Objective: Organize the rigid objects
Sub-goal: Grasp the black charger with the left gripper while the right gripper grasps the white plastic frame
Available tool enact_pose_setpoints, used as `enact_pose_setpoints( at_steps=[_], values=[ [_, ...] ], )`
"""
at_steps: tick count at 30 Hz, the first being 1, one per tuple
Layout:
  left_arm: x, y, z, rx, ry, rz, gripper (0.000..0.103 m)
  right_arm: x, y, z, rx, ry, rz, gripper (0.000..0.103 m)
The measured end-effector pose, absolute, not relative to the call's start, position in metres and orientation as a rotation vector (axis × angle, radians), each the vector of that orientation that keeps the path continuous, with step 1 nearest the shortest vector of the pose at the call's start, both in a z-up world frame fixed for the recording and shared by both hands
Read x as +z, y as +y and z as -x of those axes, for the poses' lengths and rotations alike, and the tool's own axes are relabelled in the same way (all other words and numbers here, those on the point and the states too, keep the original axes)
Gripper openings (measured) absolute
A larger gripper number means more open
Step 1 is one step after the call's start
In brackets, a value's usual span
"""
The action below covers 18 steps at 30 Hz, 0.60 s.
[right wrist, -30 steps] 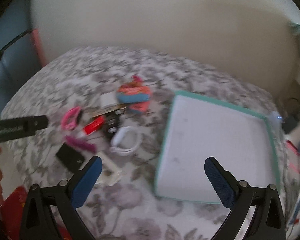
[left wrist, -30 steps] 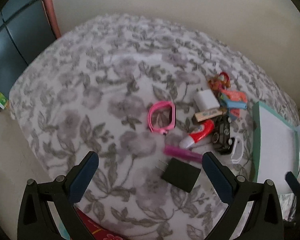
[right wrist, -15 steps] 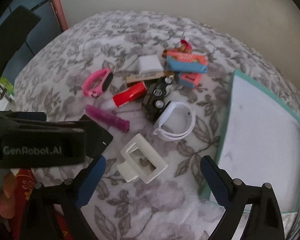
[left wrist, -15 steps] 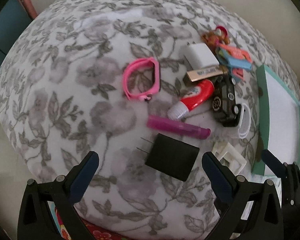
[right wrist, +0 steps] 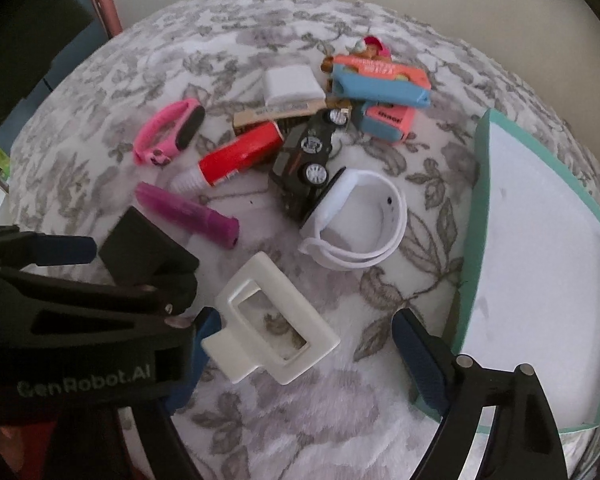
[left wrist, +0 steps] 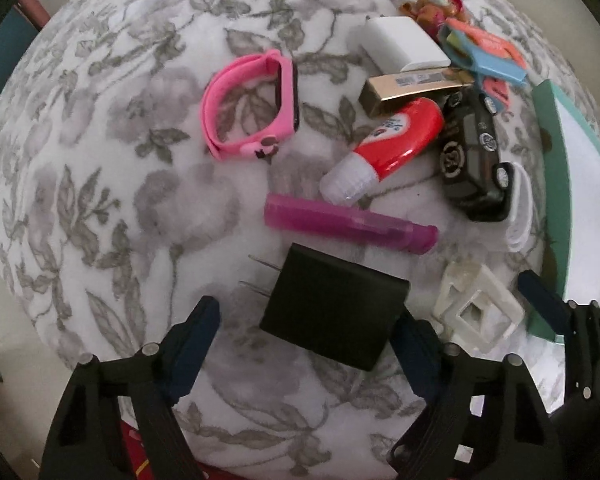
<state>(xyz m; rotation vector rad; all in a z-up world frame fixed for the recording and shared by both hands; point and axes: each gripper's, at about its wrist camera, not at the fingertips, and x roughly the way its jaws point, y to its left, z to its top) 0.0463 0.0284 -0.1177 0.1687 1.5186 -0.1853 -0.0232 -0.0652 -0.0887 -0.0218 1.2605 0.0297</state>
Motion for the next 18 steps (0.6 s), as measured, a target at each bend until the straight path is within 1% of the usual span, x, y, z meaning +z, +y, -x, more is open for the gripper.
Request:
enact_pose_setpoints(
  at_steps=[11, 14, 15, 17, 18],
  values=[
    [-0.122, 0.022, -0.053, -0.183, 1.521, -0.173, 0.084, -0.094, -0.066, 0.021, 0.035, 1.248, 0.035, 0.090],
    [-0.121, 0.024, -0.053, -0.182, 1.520, -0.168, 0.083, -0.093, -0.065, 0.020, 0.046, 1.241, 0.033, 0.083],
    [-0.117, 0.028, -0.052, -0.181, 1.521, -0.165, 0.081, -0.091, -0.065, 0.020, 0.048, 1.238, 0.034, 0.079],
    [-0.115, 0.031, -0.052, -0.178, 1.514, -0.159, 0.077, -0.089, -0.063, 0.020, 0.056, 1.234, 0.035, 0.074],
    [-0.114, 0.033, -0.052, -0.177, 1.511, -0.157, 0.073, -0.087, -0.062, 0.021, 0.062, 1.231, 0.036, 0.067]
  ],
)
